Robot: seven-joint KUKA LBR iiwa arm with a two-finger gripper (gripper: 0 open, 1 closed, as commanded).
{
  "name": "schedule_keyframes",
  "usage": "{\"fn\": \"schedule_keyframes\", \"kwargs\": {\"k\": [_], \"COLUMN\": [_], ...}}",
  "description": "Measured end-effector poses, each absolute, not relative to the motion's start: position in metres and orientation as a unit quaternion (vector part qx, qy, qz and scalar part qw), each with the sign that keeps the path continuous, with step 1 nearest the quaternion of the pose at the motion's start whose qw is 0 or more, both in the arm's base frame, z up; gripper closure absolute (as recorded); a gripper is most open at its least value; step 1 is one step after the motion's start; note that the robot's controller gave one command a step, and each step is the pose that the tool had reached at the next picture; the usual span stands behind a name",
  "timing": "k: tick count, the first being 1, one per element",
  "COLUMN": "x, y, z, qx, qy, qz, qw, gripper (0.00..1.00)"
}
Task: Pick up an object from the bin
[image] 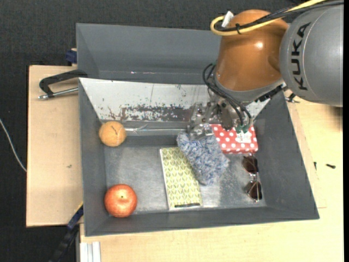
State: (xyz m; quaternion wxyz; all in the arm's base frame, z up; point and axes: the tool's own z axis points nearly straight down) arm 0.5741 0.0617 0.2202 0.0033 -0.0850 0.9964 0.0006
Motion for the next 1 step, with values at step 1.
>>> {"fn": "schedule_keyframes", "kwargs": {"k": [1], "x": [0.5738], "y": [0.0617], "z": [0.2198], "qx": [-0.085], "qy": [0.996], "qz": [0.001], "qw": [0.003], "gripper": [1.00]}}
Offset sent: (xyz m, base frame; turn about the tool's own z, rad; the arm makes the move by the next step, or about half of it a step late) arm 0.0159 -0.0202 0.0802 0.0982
